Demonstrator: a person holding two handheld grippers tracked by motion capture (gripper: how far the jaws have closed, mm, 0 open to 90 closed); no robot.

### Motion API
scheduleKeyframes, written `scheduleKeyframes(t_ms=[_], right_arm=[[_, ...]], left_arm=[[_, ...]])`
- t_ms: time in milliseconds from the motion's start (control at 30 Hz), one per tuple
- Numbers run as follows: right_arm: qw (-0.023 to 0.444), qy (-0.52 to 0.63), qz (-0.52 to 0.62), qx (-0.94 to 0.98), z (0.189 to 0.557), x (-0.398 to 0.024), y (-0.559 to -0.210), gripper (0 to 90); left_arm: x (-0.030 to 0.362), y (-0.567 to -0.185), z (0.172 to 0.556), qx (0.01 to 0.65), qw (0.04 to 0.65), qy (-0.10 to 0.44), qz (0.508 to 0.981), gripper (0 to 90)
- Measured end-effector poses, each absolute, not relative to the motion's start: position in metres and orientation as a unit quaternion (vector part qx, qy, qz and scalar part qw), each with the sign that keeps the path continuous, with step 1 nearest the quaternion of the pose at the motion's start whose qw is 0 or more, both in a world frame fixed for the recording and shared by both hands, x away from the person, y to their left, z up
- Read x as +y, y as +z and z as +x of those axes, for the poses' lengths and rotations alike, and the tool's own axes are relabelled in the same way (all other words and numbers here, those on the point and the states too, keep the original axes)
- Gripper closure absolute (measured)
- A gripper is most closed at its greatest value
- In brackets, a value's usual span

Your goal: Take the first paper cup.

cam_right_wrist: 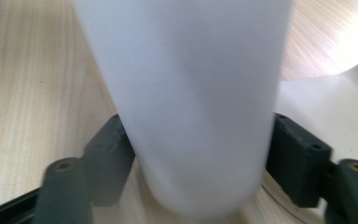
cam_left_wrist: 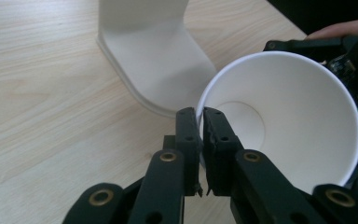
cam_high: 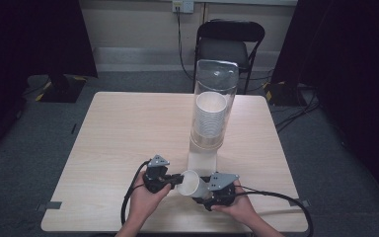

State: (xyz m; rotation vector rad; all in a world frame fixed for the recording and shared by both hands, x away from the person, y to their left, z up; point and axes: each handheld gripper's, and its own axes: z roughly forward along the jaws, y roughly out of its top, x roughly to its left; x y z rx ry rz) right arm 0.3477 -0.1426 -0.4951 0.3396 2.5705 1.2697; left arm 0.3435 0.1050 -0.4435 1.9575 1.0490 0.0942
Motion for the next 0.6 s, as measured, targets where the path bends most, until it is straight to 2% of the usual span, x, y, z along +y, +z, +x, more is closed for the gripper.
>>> scheduleKeyframes(t_ms=[167,533,600], right_arm=[[0.144,0.441,0.130,0.876,0.350,-0.147,-0.489,22.9],[0.146,0.437,0.154,0.874,0.359,-0.155,-0.485,22.3],[0.148,0.436,0.158,0.873,0.359,-0.155,-0.485,22.3]], left_arm=[[0.121,-0.437,0.346,0.445,0.436,0.050,0.781,86.0],[0.166,-0.423,0.355,0.513,0.402,0.105,0.751,85.3],[0.172,-0.423,0.356,0.522,0.414,0.106,0.738,79.4]])
